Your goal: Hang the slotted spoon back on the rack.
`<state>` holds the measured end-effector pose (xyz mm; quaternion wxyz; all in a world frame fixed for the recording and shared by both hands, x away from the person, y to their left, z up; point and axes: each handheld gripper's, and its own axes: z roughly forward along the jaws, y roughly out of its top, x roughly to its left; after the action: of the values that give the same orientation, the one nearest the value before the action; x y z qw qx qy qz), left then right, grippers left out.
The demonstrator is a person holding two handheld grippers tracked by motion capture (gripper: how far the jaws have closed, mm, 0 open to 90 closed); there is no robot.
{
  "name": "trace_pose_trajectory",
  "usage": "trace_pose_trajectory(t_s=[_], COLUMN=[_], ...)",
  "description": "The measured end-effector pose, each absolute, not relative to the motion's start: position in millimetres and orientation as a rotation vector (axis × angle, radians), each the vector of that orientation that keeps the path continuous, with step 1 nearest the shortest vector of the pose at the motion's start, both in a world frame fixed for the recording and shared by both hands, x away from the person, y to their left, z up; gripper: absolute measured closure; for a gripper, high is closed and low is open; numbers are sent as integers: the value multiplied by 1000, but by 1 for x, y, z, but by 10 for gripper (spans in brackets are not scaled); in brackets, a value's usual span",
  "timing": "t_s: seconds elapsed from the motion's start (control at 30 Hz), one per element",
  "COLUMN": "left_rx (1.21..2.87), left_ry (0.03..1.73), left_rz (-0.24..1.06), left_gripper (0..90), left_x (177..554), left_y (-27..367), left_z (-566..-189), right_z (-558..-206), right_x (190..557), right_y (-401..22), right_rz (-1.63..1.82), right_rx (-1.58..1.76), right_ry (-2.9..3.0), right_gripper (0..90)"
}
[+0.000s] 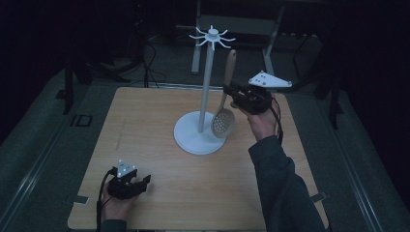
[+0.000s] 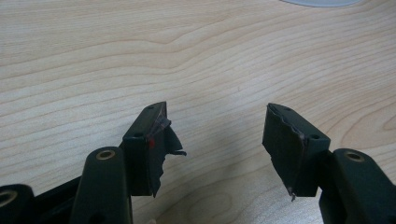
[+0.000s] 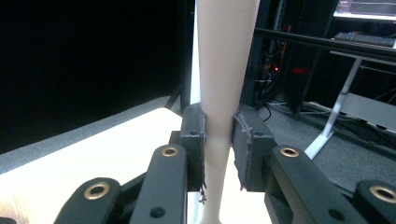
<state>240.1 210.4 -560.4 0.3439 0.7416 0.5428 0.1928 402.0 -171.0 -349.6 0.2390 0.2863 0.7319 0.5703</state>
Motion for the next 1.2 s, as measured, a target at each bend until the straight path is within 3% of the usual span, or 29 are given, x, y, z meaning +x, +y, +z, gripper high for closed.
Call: trace_pose_trajectory(t_s=[1.2], left_rx=[1934], left_ry=[1400], left_rz=[498], left_gripper=[408], left_x=[241], left_y=[210], left_z=[-560], right_z=[-338], right_x=[422], right_y=[-150], right_rz=[1536], right_rx=[822], right_ry=[2053], right_gripper=[749])
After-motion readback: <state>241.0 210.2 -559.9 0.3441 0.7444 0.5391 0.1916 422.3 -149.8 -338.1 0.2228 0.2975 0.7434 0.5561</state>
